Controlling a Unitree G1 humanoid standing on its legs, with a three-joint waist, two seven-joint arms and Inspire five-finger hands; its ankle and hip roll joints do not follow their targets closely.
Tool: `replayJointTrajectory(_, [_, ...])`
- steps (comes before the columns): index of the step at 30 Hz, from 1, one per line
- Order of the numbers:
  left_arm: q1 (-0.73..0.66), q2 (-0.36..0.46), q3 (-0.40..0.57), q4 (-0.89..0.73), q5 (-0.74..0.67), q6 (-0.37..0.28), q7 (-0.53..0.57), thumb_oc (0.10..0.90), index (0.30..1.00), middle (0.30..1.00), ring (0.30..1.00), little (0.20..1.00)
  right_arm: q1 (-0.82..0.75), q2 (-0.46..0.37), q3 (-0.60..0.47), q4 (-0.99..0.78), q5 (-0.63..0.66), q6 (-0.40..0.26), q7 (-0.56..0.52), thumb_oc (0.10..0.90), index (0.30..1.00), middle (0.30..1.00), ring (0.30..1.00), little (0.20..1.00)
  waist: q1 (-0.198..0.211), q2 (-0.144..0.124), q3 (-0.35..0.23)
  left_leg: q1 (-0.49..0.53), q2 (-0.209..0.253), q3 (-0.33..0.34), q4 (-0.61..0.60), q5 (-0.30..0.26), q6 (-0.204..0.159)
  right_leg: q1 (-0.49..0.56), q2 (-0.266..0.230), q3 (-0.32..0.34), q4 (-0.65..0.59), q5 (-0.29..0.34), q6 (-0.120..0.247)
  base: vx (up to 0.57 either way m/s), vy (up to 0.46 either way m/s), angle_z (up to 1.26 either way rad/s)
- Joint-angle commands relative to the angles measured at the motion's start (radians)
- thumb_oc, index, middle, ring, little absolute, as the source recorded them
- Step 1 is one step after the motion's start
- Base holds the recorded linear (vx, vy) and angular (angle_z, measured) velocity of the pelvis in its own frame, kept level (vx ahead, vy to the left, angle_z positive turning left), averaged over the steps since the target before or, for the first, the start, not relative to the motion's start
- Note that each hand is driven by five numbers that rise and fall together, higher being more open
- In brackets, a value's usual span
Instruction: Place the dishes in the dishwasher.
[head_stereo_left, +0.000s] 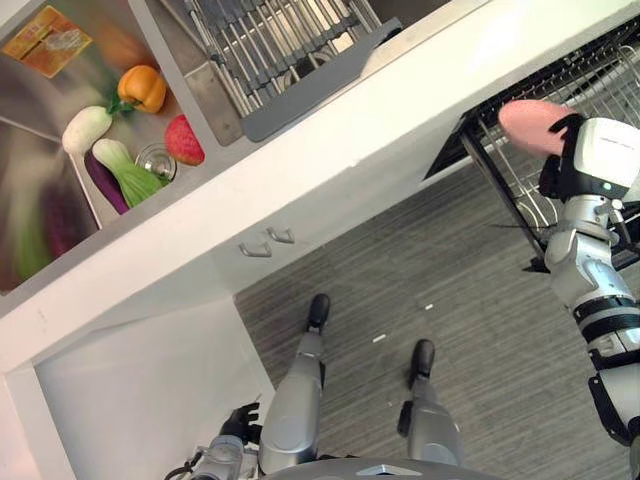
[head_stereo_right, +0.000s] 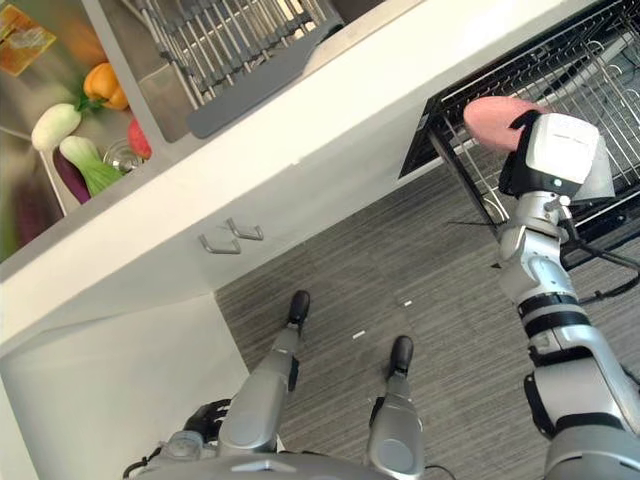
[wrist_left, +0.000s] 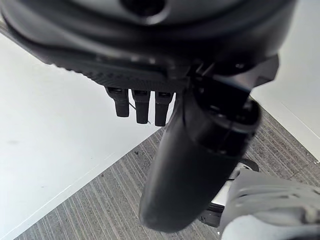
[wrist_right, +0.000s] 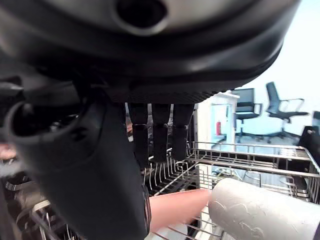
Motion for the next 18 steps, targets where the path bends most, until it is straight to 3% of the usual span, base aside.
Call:
replayJointTrajectory(1, [-0.006, 0.008, 0.017, 0.124, 0.019, 0.046, 0.038, 0.800, 0.900, 0.900, 0.900, 0.900, -0.012, -0.069, -0.066, -0.201, -0.022, -0.032, -0.143, 0.800, 0.900, 0.900, 0.900, 0.900, 0.004, -0.035, -0.057, 0.041, -0.062, 0.008, -0.050, -0.081, 0.078, -0.107, 0.068, 0.021, 0.001, 0.006, 0.022, 0.03, -0.037, -0.05])
replayJointTrajectory(4, [-0.004, 0.024, 0.056, 0.121, 0.040, 0.056, 0.037, 0.800, 0.900, 0.900, 0.900, 0.900, 0.077, -0.079, -0.137, -0.319, 0.004, -0.071, -0.099, 0.800, 0.900, 0.900, 0.900, 0.900, -0.008, -0.052, -0.067, 0.067, -0.053, 0.022, -0.020, -0.112, 0.088, -0.082, 0.068, 0.033, 0.002, -0.001, 0.019, 0.03, -0.027, -0.11])
replayJointTrajectory(9, [-0.003, 0.056, 0.093, 0.115, 0.054, 0.069, 0.001, 0.800, 0.900, 0.900, 0.900, 0.900, 0.184, -0.127, -0.224, -0.377, 0.131, -0.130, -0.001, 0.800, 0.900, 0.900, 0.900, 0.900, -0.033, -0.086, -0.081, 0.102, -0.038, 0.062, 0.075, -0.183, 0.096, -0.027, 0.069, 0.065, 0.010, -0.012, 0.015, 0.03, -0.029, -0.11])
replayJointTrajectory(11, [0.000, 0.062, 0.105, 0.115, 0.059, 0.070, -0.005, 0.800, 0.900, 0.900, 0.900, 0.900, 0.208, -0.138, -0.258, -0.386, 0.133, -0.132, 0.010, 0.800, 0.900, 0.900, 0.900, 0.900, -0.042, -0.092, -0.092, 0.110, -0.036, 0.070, 0.075, -0.184, 0.098, -0.019, 0.069, 0.068, 0.009, -0.011, 0.013, 0.07, -0.006, -0.21])
replayJointTrajectory(14, [0.005, 0.078, 0.127, 0.121, 0.060, 0.074, -0.010, 0.800, 0.900, 0.900, 0.900, 0.900, 0.339, -0.150, -0.431, -0.327, 0.189, -0.127, -0.030, 0.800, 0.900, 0.900, 0.900, 0.900, -0.057, -0.108, -0.122, 0.170, -0.016, 0.097, 0.061, -0.196, 0.098, 0.019, 0.076, 0.082, 0.010, -0.022, 0.012, 0.08, 0.002, -0.43])
replayJointTrajectory(15, [0.006, 0.081, 0.137, 0.124, 0.060, 0.073, -0.012, 0.800, 0.900, 0.900, 0.900, 0.900, 0.398, -0.142, -0.493, -0.263, 0.228, -0.129, -0.049, 0.585, 0.578, 0.578, 0.578, 0.578, -0.068, -0.113, -0.137, 0.192, -0.011, 0.103, 0.050, -0.198, 0.098, 0.032, 0.077, 0.080, 0.010, -0.027, 0.013, 0.11, 0.018, -0.21])
replayJointTrajectory(16, [0.005, 0.082, 0.151, 0.131, 0.062, 0.075, -0.013, 0.800, 0.900, 0.900, 0.900, 0.900, 0.451, -0.130, -0.554, -0.186, 0.260, -0.126, -0.068, 0.469, 0.404, 0.404, 0.404, 0.404, -0.084, -0.114, -0.151, 0.212, -0.008, 0.107, 0.036, -0.201, 0.097, 0.043, 0.080, 0.078, 0.011, -0.037, 0.014, 0.11, 0.027, -0.13])
replayJointTrajectory(17, [0.009, 0.084, 0.158, 0.138, 0.060, 0.076, -0.015, 0.800, 0.900, 0.900, 0.900, 0.900, 0.503, -0.119, -0.601, -0.121, 0.286, -0.125, -0.072, 0.400, 0.300, 0.300, 0.300, 0.300, -0.094, -0.115, -0.164, 0.227, -0.007, 0.110, 0.017, -0.198, 0.096, 0.051, 0.078, 0.074, 0.012, -0.042, 0.015, 0.09, 0.026, -0.09])
replayJointTrajectory(18, [0.015, 0.082, 0.165, 0.140, 0.062, 0.073, -0.016, 0.800, 0.900, 0.900, 0.900, 0.900, 0.559, -0.098, -0.652, -0.065, 0.305, -0.117, -0.087, 0.400, 0.300, 0.300, 0.300, 0.300, -0.104, -0.114, -0.176, 0.239, -0.007, 0.110, -0.001, -0.196, 0.096, 0.056, 0.077, 0.069, 0.011, -0.047, 0.017, 0.05, 0.014, -0.01])
